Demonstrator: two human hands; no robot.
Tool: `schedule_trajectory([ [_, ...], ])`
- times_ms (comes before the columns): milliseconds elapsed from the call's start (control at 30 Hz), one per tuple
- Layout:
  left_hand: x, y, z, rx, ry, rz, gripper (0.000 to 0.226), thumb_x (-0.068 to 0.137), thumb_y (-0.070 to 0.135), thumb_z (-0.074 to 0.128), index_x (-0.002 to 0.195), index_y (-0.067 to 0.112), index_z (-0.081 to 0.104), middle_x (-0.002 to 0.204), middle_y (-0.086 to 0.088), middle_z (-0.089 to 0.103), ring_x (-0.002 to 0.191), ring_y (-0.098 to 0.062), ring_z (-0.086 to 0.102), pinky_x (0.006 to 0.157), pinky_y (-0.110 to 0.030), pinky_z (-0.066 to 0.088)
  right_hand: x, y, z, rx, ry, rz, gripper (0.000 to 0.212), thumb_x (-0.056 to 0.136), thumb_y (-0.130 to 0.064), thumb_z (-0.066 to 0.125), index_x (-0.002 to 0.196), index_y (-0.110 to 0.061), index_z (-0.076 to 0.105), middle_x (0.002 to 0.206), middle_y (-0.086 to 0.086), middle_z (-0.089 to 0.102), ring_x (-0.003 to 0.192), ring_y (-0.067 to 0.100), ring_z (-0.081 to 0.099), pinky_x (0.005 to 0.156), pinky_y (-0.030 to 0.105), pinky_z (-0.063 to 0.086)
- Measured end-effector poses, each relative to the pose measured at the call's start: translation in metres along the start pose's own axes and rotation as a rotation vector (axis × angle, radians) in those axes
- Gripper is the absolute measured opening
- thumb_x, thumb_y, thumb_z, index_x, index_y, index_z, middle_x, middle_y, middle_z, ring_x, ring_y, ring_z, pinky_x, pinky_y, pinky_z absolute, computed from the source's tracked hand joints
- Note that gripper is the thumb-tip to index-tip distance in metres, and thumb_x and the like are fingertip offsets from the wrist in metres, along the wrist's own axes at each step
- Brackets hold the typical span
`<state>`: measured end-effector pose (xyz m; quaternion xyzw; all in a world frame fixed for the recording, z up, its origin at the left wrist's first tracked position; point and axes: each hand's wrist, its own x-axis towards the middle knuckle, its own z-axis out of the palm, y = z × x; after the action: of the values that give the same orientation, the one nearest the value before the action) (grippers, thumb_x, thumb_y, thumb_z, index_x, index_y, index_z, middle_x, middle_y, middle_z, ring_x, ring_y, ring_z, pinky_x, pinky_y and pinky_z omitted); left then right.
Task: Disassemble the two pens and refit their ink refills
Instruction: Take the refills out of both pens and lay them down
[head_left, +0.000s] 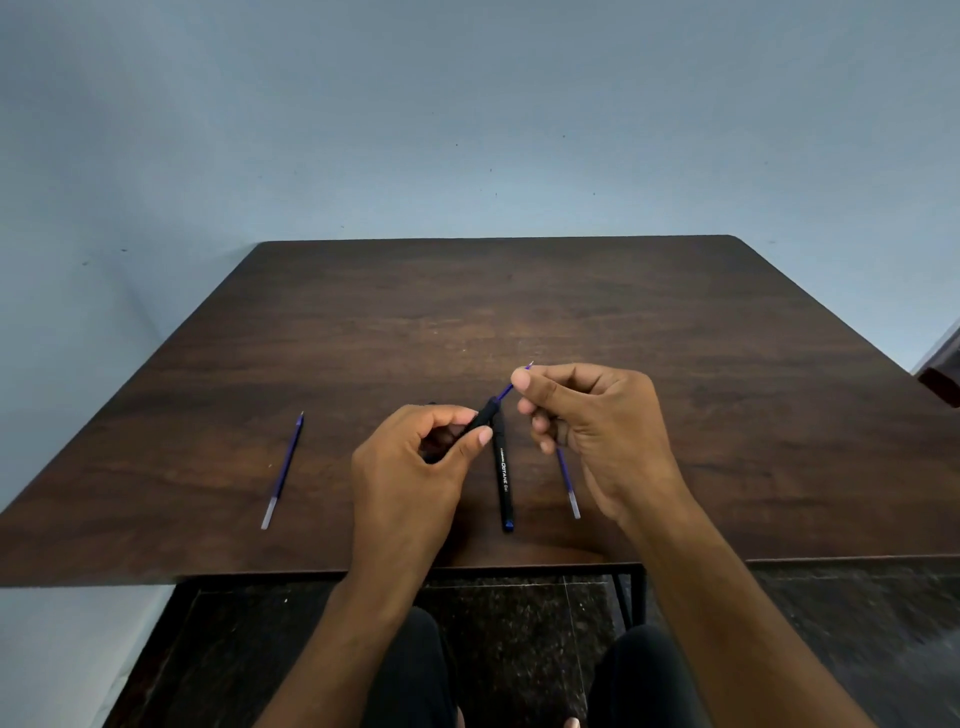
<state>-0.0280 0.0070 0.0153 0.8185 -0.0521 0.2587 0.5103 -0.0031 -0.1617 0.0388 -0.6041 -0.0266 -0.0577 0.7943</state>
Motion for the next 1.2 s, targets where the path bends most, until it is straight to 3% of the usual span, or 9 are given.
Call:
schedule_trajectory([
  [100,0.006,-0.006,-0.019,0.062,0.052,-0.029,0.017,0.077,0.024,0.083,0.091,0.029,0.075,0.085,0.015,0.069,0.08,0.001,0.065,0.073,-0.009,0.048,0.001,0.001,0.008,-0.051,-0.042,0.007,0.029,0.071,-0.031,0.088,0.086,-0.007,0.082,0.07,0.011,0.073,0.053,0.014,0.056,0.045,0.024,0.046],
  [200,0.01,-0.014,-0.04,0.091,0.099,-0.079,0.017,0.077,0.024,0.083,0.091,0.029,0.076,0.085,0.015,0.071,0.077,0.002,0.064,0.071,-0.012,0.05,0.004,0.005,0.014,-0.207,-0.041,-0.01,0.013,0.079,-0.02,0.086,0.085,-0.01,0.082,0.066,0.006,0.073,0.05,0.011,0.054,0.045,0.024,0.044],
  [400,0.006,-0.022,-0.061,0.131,0.13,-0.128,0.024,0.077,0.022,0.083,0.087,0.04,0.072,0.082,0.026,0.07,0.081,0.01,0.065,0.072,-0.001,0.043,0.011,0.011,0.042,-0.894,-0.218,-0.172,0.014,0.085,-0.016,0.081,0.099,-0.017,0.083,0.082,-0.009,0.072,0.072,0.002,0.064,0.067,0.006,0.043],
  [500,0.006,-0.026,-0.064,0.116,0.133,-0.128,0.025,0.077,0.018,0.083,0.093,0.036,0.075,0.087,0.026,0.07,0.087,0.011,0.065,0.076,0.0,0.042,0.014,0.018,0.055,-1.22,-0.409,-0.237,0.027,0.09,-0.021,0.075,0.117,-0.025,0.078,0.098,-0.002,0.067,0.097,0.011,0.054,0.085,0.023,0.046],
  [567,0.005,-0.027,-0.065,0.111,0.14,-0.107,0.027,0.078,0.017,0.082,0.098,0.033,0.076,0.092,0.024,0.07,0.092,0.012,0.064,0.08,0.0,0.041,0.013,0.025,0.06,-1.317,-0.511,-0.257,0.034,0.09,-0.024,0.075,0.122,-0.036,0.074,0.103,-0.004,0.055,0.101,0.011,0.037,0.086,0.031,0.044],
  [733,0.004,-0.031,-0.065,0.116,0.151,-0.068,0.027,0.078,0.013,0.081,0.102,0.026,0.078,0.094,0.017,0.072,0.094,0.01,0.063,0.081,0.0,0.039,0.009,0.035,0.064,-1.3,-0.558,-0.275,0.025,0.085,-0.036,0.079,0.109,-0.041,0.078,0.102,-0.007,0.047,0.101,0.012,0.034,0.088,0.034,0.044],
  [900,0.003,-0.031,-0.065,0.121,0.152,-0.041,0.027,0.079,0.013,0.081,0.103,0.024,0.079,0.095,0.013,0.074,0.096,0.009,0.064,0.083,0.0,0.039,0.017,0.019,0.055,-1.055,-0.365,-0.383,0.018,0.078,-0.026,0.086,0.096,-0.024,0.084,0.096,-0.001,0.068,0.095,0.008,0.047,0.081,0.004,0.032],
  [1033,0.003,-0.03,-0.062,0.117,0.151,-0.048,0.028,0.078,0.011,0.081,0.103,0.024,0.078,0.094,0.02,0.07,0.094,0.014,0.062,0.083,0.001,0.039,0.017,0.004,0.046,-0.915,-0.286,-0.306,0.013,0.079,-0.018,0.086,0.091,-0.017,0.084,0.091,-0.003,0.079,0.084,0.006,0.069,0.08,0.017,0.049],
  [1200,0.001,-0.029,-0.057,0.095,0.131,-0.041,0.029,0.078,0.008,0.081,0.101,0.025,0.077,0.092,0.023,0.068,0.092,0.015,0.062,0.083,0.001,0.039,0.02,0.006,0.032,-0.729,-0.213,-0.225,0.01,0.08,-0.017,0.086,0.09,-0.017,0.082,0.067,-0.017,0.072,0.058,-0.007,0.063,0.06,0.01,0.046],
])
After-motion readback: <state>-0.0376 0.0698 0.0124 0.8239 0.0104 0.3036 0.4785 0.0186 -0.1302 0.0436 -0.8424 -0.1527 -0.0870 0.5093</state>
